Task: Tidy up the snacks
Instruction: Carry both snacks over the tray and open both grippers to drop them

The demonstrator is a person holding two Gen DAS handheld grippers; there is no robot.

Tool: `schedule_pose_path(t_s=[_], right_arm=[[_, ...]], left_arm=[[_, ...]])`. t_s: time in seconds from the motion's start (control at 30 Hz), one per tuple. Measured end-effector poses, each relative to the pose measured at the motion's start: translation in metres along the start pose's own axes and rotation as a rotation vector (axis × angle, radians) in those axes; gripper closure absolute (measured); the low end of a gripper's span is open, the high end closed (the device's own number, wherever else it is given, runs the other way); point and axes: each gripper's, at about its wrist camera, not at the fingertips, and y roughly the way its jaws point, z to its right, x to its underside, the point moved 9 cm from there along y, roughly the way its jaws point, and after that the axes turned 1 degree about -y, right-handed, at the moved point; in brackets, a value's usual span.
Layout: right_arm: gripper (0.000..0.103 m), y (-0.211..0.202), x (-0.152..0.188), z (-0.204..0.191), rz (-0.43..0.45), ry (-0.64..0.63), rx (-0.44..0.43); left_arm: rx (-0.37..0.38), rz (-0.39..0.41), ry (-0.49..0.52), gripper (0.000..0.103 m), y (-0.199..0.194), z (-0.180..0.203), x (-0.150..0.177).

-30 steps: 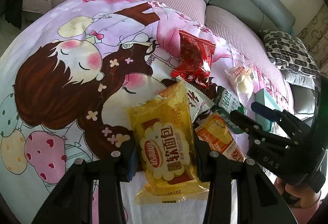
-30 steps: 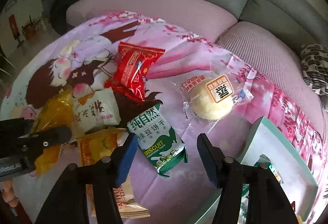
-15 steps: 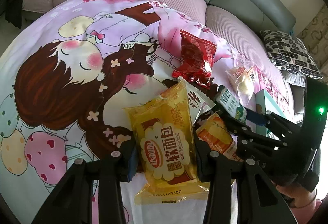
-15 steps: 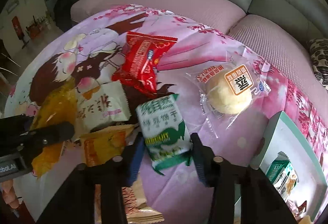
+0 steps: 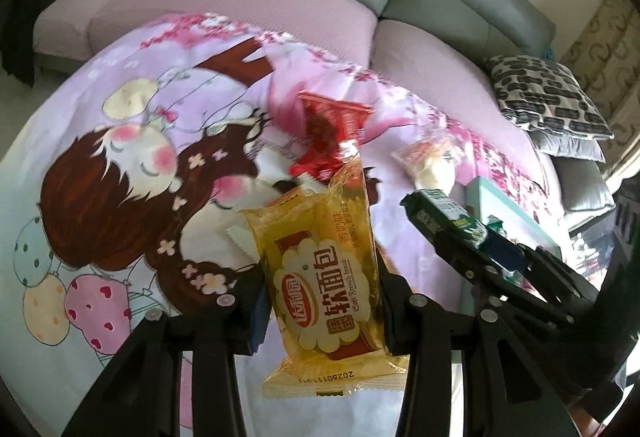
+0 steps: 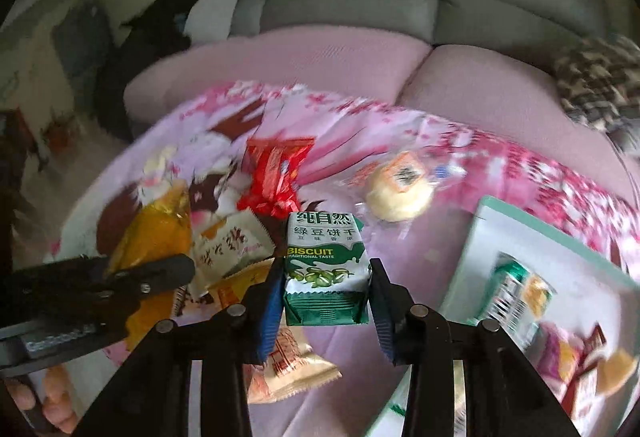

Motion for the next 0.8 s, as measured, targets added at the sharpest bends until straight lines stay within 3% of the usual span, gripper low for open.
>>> schedule_pose_path(t_s=[0.13, 0.43, 0.67, 0.8], right_arm=[[0.061, -0.025, 0.003, 0.033, 0.041, 0.104, 0.037], [0.061, -0.073, 0.027, 0.155, 0.065, 0.401, 0.228], [0.061, -0.096, 0.073, 0.238, 0.020, 0.590, 0.378], [0.061, -0.104, 0.092, 0.260, -0.002, 0.630, 0.428]], left_arm=[[0.015, 0.008, 0.058, 0.058, -0.007, 0.027, -0.005], [0.082, 0.002, 0.270, 0.058, 0.001, 0.130, -0.011], [0.126, -0.035, 0.470, 0.058, 0.028, 0.222, 0.002], [0.131, -0.083, 0.550, 0.058, 0.053, 0.259, 0.018]])
